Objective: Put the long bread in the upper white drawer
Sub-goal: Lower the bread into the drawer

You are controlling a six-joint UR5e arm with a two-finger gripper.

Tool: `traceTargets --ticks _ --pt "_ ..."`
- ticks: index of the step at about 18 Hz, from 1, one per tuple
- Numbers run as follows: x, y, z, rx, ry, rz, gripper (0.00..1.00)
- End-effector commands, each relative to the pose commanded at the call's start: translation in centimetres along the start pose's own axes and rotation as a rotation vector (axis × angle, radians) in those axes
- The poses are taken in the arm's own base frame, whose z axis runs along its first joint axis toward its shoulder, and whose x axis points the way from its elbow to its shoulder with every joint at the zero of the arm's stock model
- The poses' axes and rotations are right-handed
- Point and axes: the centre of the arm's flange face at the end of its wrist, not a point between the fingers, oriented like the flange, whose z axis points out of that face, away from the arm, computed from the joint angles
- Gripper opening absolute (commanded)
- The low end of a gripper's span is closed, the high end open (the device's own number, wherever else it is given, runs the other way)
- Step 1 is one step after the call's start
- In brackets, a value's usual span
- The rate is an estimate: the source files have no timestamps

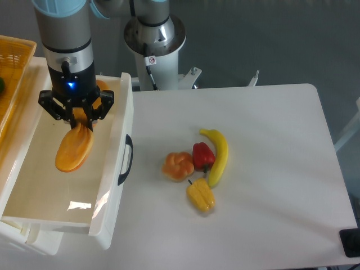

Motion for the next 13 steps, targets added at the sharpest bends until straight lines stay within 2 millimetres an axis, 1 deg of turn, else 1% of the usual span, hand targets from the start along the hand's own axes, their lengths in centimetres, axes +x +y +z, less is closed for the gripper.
traceTargets --ticks 2,3,13 --pt "0.0 -0.05 0.0 0.006 0.0 0.001 0.43" --pt "0.01 -0.08 -0.03 0.009 0.0 0.001 0.45" --pt "0.47 -0.06 0.42 0.008 0.001 0.008 0.48"
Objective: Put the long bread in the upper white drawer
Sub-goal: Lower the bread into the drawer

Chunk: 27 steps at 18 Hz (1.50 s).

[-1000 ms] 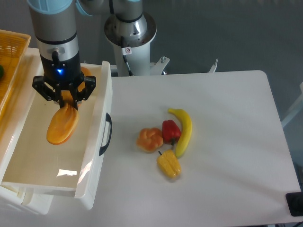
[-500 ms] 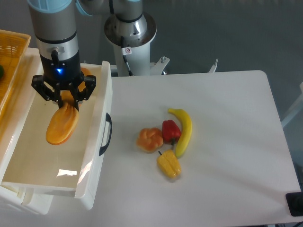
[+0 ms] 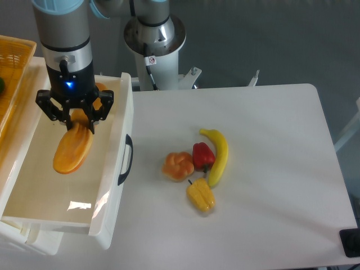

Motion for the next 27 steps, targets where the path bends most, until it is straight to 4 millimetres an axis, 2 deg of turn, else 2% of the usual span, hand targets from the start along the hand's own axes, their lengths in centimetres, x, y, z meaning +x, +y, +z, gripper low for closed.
traceTargets --ticks 15,22,27 --pt "1.7 1.1 1.1 -0.027 0.011 0.029 0.59" --pt "1.7 1.3 0.8 -0.022 0.009 0.028 0.61" --pt "1.9 1.6 -0.1 -0.007 0.012 0.031 0.64"
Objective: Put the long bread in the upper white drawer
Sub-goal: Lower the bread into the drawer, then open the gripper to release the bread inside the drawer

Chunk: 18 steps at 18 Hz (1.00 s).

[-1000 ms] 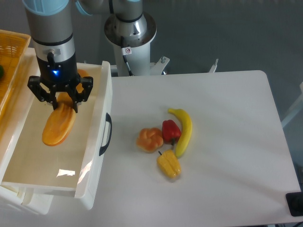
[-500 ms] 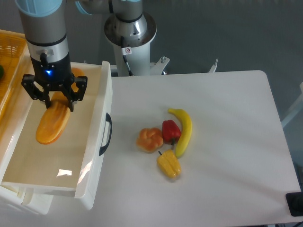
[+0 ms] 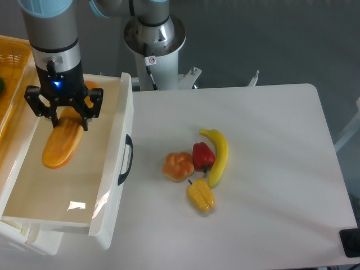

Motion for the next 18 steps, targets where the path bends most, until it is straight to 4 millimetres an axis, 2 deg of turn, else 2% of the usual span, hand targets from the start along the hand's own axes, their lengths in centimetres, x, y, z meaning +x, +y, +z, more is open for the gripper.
traceTargets --ticks 11,18 --pt "0.5 0.0 1.0 -0.016 0.0 0.009 0.64" --pt "1.3 0.9 0.8 -0.05 -0.003 0.024 0.65"
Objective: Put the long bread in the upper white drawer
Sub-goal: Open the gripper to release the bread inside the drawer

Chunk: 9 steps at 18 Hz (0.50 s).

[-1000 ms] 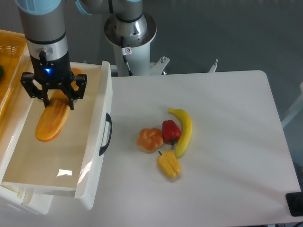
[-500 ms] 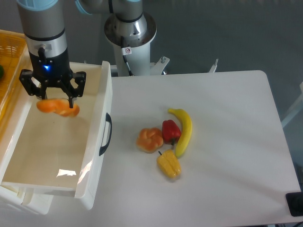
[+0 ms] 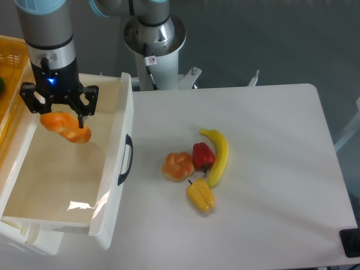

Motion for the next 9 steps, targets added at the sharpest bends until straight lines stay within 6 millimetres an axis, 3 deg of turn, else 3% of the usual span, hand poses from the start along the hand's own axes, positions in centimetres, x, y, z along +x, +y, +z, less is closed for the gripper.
traceTargets --ticks 9 --pt "0.1 0.1 0.12 -0.005 -0.006 -0.002 0.71"
